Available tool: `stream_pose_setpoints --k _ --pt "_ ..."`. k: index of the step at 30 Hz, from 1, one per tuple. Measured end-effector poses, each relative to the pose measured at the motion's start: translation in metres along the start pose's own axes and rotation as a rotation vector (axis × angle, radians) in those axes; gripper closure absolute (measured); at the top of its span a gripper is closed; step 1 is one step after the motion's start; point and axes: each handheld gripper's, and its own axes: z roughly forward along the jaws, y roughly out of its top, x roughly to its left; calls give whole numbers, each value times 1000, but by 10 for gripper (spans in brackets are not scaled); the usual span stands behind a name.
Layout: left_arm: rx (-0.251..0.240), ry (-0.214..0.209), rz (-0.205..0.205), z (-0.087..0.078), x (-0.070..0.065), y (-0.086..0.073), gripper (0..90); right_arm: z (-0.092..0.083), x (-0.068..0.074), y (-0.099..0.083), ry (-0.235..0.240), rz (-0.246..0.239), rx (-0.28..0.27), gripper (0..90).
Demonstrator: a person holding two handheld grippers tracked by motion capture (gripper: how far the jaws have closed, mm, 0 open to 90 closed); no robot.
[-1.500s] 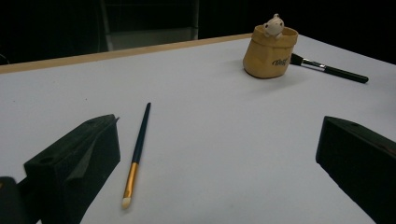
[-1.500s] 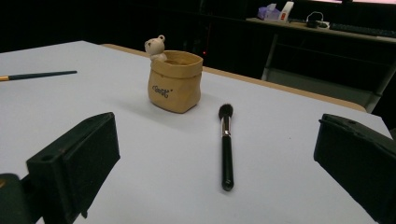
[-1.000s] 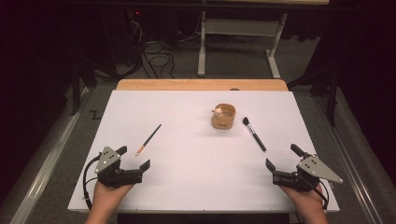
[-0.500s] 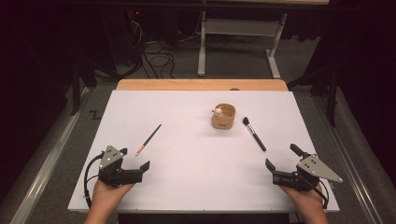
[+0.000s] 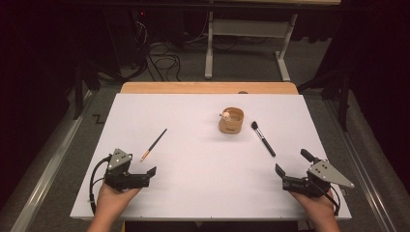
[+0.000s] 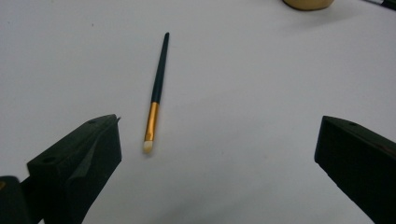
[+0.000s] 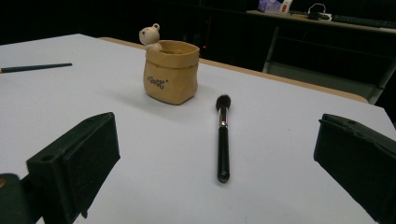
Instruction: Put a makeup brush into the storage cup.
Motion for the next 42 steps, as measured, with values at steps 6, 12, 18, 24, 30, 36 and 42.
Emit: stream_pose_setpoints --k 6,12,18,24,30,36,42 --pt "60 -4 12 2 -3 -1 7 -3 0 0 -2 -1 -2 7" --pt "93 0 26 3 -5 -1 4 -4 3 1 7 -13 -9 7" --pt "130 10 31 4 -6 -3 4 -2 6 0 20 -20 -4 7" --pt "173 1 26 9 -3 -4 5 0 7 0 29 -32 -2 7" --pt "229 -3 21 13 1 0 8 0 5 0 38 -6 -6 7" --pt "301 5 14 13 7 15 15 1 3 -1 50 8 -11 7" --pt "348 -3 7 12 10 27 27 0 5 0 58 -4 -19 7"
